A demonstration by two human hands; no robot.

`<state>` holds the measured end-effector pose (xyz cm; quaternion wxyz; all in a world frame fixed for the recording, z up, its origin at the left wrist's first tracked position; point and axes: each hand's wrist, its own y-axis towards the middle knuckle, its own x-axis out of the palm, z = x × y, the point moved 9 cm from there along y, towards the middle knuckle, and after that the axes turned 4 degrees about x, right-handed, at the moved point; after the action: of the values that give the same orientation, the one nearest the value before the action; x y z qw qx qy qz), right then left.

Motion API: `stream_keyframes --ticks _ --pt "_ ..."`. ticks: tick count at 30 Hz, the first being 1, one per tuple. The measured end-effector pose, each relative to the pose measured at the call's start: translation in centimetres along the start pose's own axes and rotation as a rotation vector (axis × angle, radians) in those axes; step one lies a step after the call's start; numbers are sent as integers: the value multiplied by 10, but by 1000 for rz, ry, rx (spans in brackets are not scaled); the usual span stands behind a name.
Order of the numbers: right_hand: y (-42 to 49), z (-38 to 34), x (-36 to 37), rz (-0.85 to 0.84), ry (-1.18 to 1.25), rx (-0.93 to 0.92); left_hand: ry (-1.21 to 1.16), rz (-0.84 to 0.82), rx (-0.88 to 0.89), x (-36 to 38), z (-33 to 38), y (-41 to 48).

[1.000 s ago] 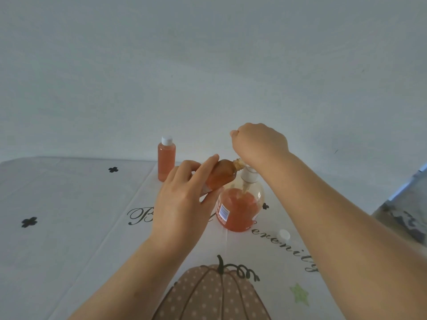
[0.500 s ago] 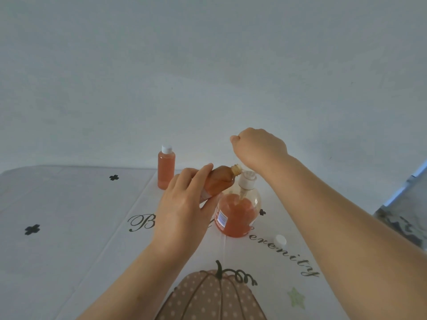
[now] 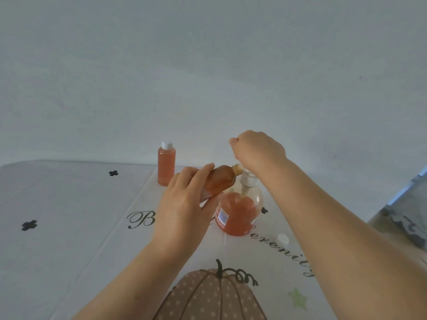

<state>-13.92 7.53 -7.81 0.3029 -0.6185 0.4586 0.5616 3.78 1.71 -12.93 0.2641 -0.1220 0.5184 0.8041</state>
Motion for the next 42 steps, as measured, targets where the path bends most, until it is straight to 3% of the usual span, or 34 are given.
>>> stream_keyframes --ticks 10,20,28,42 --pt "3 -2 -13 61 103 -78 -3 16 5 -3 5 0" --pt "1 -1 -21 -90 414 -43 -39 26 -14 -4 6 0" --pt "1 -5 -18 21 306 -45 -10 4 2 -8 12 6" --pt "-1 -2 -11 10 204 49 62 63 -19 -18 20 2"
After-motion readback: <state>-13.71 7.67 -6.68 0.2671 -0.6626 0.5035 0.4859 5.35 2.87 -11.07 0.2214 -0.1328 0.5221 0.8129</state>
